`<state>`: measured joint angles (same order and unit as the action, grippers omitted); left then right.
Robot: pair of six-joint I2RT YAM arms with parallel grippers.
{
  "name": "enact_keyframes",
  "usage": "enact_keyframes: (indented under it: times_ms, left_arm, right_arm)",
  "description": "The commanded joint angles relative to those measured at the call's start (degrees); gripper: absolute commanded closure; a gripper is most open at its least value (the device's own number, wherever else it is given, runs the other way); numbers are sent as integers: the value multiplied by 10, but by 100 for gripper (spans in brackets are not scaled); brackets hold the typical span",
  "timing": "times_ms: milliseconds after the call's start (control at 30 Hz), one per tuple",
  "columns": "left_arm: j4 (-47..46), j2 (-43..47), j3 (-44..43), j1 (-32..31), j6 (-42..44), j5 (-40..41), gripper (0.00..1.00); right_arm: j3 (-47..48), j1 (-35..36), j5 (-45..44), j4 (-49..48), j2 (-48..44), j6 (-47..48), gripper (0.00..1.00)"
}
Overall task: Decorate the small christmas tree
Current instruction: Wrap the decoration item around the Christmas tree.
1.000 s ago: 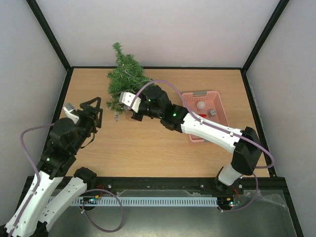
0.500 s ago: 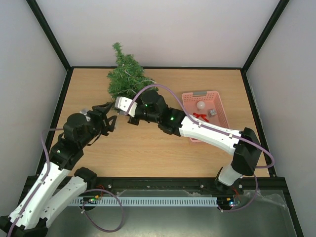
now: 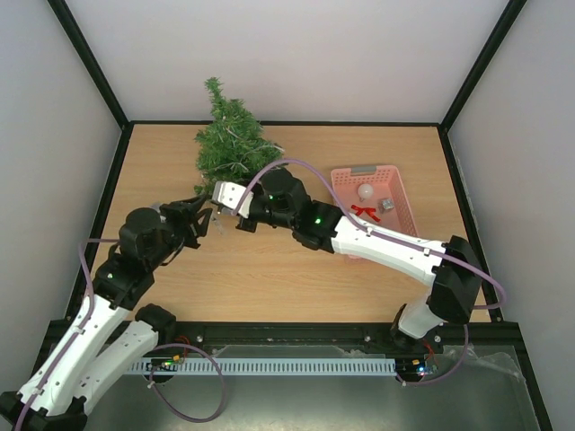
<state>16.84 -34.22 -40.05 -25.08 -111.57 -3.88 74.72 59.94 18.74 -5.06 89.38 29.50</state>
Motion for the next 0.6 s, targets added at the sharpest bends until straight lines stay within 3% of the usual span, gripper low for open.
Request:
enact_keyframes:
  times_ms: [0, 133, 233, 300, 400, 567]
  left_arm:
    - [-18, 7, 1, 4, 9, 20, 70]
    - [-19, 14, 5, 4, 16, 30, 86]
    - [-21, 14, 3, 4, 17, 28, 89]
    - [-17, 14, -2, 4, 13, 21, 81]
    - [10, 15, -19, 4, 9, 17, 54]
    - [42, 25, -19, 4, -5, 11, 42]
  right_arm:
    - [-19, 5, 8, -25, -29, 8, 98]
    - [-27, 5, 11, -27, -34, 10, 98]
    - [-30, 5, 11, -28, -35, 11, 98]
    - [-31, 5, 6, -33, -34, 10, 98]
    - [-25, 5, -12, -39, -30, 8, 98]
    - [-13, 5, -54, -49, -20, 9, 98]
